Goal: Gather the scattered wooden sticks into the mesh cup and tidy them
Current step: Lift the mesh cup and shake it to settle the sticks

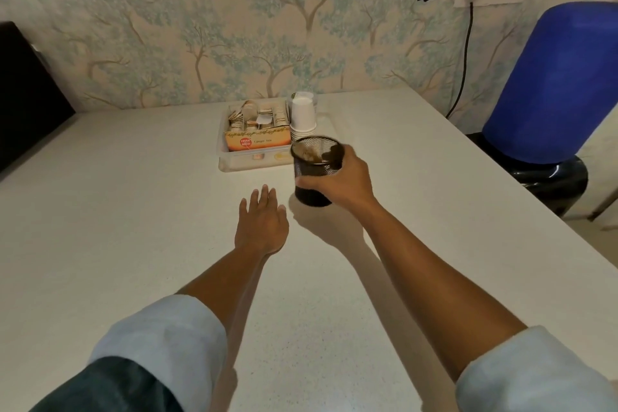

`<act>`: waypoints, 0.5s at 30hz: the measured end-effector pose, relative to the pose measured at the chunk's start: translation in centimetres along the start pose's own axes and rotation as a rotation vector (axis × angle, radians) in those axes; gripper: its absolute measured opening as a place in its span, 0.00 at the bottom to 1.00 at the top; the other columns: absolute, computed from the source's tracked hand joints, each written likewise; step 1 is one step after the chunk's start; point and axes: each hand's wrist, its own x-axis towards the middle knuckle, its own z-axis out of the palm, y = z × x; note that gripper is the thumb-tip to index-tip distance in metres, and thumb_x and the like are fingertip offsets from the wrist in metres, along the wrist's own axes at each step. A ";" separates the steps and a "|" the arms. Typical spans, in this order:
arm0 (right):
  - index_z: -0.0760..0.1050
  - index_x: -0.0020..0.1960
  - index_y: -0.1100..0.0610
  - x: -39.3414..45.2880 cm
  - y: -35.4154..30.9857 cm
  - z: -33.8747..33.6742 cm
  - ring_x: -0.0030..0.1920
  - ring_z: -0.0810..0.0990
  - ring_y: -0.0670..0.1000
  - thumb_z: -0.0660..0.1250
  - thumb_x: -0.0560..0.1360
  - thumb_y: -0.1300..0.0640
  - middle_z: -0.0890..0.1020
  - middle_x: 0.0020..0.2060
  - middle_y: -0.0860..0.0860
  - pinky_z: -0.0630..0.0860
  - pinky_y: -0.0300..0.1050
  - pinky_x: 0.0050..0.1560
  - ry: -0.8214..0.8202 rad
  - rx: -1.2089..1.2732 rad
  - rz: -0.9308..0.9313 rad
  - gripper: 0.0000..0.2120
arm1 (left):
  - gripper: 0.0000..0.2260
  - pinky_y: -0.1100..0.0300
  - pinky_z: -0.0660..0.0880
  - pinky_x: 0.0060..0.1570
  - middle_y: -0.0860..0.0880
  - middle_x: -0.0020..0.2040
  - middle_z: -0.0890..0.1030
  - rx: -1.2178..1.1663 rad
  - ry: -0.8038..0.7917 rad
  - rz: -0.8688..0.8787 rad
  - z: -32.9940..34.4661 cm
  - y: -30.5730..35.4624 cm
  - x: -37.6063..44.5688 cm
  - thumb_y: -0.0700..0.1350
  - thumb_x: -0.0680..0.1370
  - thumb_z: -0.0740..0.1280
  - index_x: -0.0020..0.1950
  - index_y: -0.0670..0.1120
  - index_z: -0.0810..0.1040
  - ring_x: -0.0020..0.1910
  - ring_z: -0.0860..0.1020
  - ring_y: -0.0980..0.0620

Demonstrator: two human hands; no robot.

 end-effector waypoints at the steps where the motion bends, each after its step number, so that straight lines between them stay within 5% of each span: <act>1: 0.68 0.67 0.51 -0.1 0.1 0.1 0.55 0.77 0.47 0.80 0.51 0.41 0.78 0.58 0.46 0.78 0.41 0.51 0.034 0.012 0.000 0.48 | 0.26 0.44 0.44 0.79 0.46 0.83 0.47 -0.004 -0.001 -0.005 0.0 0.0 0.0 0.53 0.85 0.42 0.82 0.45 0.49 0.82 0.45 0.45; 15: 0.68 0.66 0.51 -0.3 -0.3 0.8 0.57 0.78 0.49 0.81 0.52 0.40 0.78 0.58 0.46 0.78 0.41 0.52 0.074 0.099 0.048 0.47 | 0.26 0.45 0.43 0.79 0.46 0.83 0.47 0.001 0.001 -0.004 -0.1 0.1 -0.1 0.53 0.85 0.42 0.82 0.45 0.49 0.82 0.45 0.45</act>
